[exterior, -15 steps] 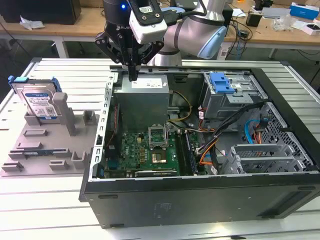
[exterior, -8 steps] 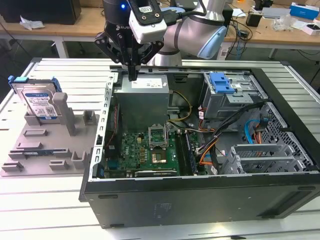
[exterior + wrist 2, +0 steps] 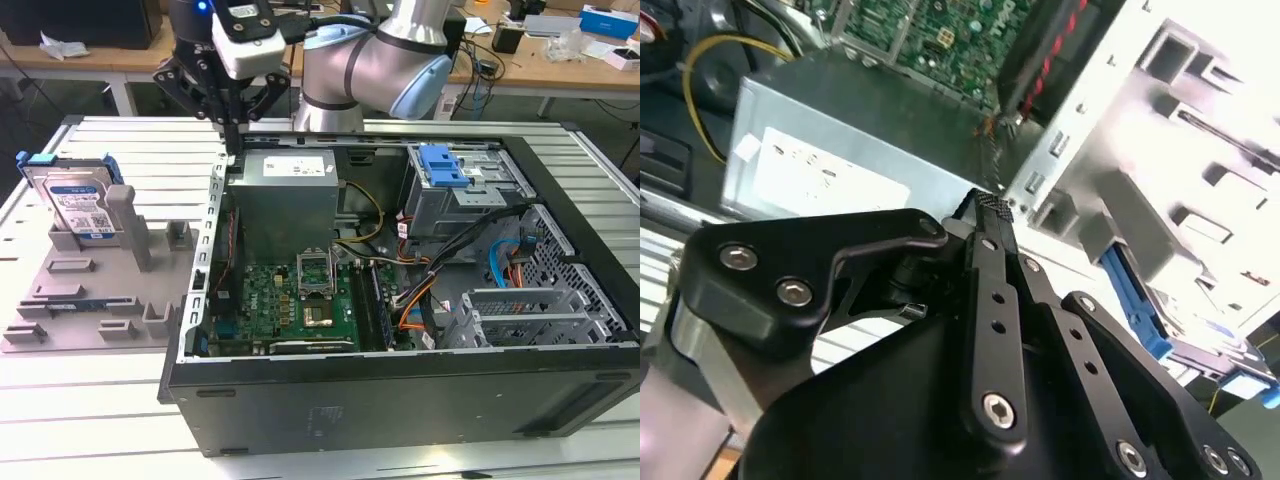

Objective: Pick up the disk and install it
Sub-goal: 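Reach for the disk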

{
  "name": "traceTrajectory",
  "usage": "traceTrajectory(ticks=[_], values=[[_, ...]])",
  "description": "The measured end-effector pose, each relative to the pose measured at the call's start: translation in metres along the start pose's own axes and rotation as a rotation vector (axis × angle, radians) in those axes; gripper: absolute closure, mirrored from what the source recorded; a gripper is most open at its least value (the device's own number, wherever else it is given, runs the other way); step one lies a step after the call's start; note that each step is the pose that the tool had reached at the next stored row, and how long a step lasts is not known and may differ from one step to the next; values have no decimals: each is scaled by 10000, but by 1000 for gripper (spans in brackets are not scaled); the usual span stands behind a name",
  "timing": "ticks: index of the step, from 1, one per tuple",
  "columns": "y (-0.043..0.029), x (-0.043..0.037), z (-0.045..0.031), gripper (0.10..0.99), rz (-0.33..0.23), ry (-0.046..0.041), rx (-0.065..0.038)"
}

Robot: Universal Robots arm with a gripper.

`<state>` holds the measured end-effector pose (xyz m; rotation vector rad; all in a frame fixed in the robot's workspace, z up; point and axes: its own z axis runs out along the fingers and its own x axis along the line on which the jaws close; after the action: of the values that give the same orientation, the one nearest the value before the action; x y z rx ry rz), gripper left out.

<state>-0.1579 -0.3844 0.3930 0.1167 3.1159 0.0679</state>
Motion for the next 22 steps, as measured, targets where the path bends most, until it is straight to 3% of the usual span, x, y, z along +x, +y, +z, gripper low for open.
traceTrajectory(ticks=[11,14,22], values=[[109,480,-1,980,2,9,1],[143,662,0,980,2,17,1],[237,1024,6,980,0,31,2]])
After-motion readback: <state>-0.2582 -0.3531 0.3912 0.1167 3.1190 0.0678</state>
